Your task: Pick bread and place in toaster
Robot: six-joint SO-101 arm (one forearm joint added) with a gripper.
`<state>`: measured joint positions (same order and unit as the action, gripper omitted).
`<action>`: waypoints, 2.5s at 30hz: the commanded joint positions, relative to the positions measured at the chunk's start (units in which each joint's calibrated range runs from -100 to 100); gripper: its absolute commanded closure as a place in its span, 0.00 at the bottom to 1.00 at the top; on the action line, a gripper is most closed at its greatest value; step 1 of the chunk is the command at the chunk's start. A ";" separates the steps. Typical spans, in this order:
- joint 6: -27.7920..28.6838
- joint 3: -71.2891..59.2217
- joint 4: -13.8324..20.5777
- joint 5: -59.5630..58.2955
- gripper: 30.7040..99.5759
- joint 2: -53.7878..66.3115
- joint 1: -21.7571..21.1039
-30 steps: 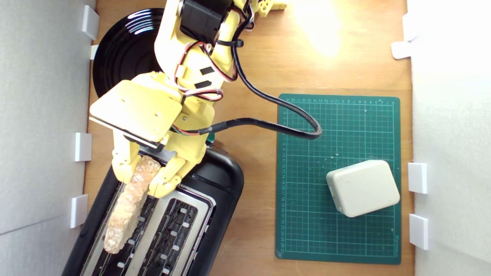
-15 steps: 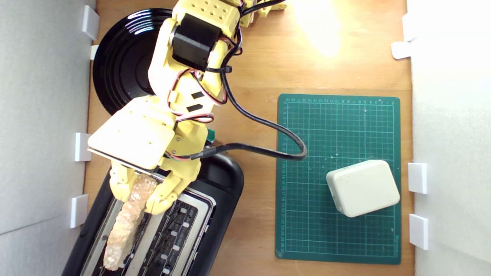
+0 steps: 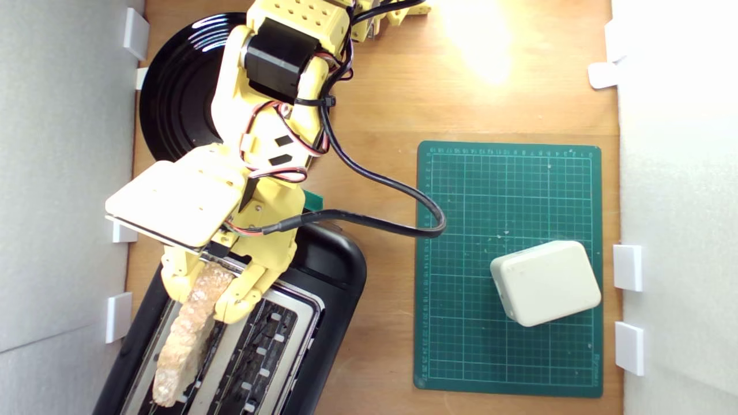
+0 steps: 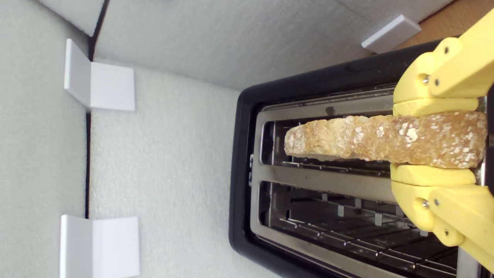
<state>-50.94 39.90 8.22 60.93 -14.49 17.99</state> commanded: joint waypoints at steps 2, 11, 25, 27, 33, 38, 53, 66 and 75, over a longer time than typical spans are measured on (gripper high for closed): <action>-0.46 0.27 0.12 0.59 0.56 1.01 1.68; -0.51 0.64 -0.42 0.59 0.27 1.43 1.68; -0.09 0.82 -1.87 0.42 0.25 12.41 0.79; -0.09 0.82 -2.23 0.42 0.25 15.24 0.79; 5.82 0.09 -3.50 -2.83 0.26 27.05 -0.98; 13.93 -0.18 -0.97 -3.17 0.26 31.38 -8.56; 22.41 -35.68 0.58 -3.17 0.27 52.43 -21.37; 21.99 -71.17 -0.15 -2.83 0.51 72.64 -27.33; 21.99 -91.69 -0.24 -2.31 0.68 85.70 -30.96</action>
<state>-28.64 -47.39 8.40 59.66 66.82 -11.49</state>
